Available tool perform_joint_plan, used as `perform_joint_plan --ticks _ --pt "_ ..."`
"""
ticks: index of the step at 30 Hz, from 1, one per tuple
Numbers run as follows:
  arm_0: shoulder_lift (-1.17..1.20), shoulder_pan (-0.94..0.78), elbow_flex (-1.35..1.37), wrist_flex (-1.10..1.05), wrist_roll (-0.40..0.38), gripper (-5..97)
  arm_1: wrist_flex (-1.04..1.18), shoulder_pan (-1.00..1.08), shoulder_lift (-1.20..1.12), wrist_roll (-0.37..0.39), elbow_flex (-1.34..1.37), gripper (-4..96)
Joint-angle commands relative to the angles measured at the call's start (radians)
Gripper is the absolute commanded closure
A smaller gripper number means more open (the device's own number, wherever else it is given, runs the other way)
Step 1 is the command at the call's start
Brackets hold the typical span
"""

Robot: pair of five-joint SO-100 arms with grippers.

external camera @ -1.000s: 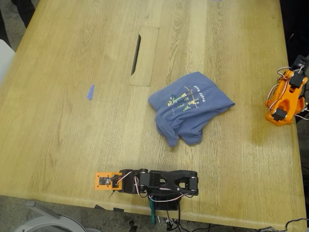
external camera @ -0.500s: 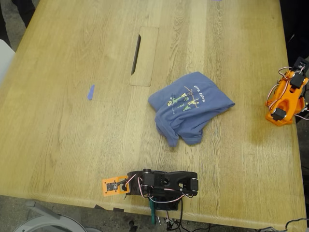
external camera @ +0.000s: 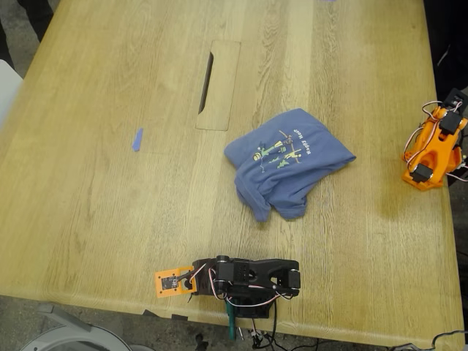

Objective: Fold a T-shirt

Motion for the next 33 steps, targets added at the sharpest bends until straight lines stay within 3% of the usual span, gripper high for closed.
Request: perform_joint_plan --ticks 1,33 --pt "0.115 -0.011 -0.017 0.008 -0.011 92 0.002 0.064 0.0 0.006 0.067 91.2" --pt "0.115 -0.002 -0.018 0.017 0.008 92 0.002 0.12 0.0 0.005 0.069 91.2"
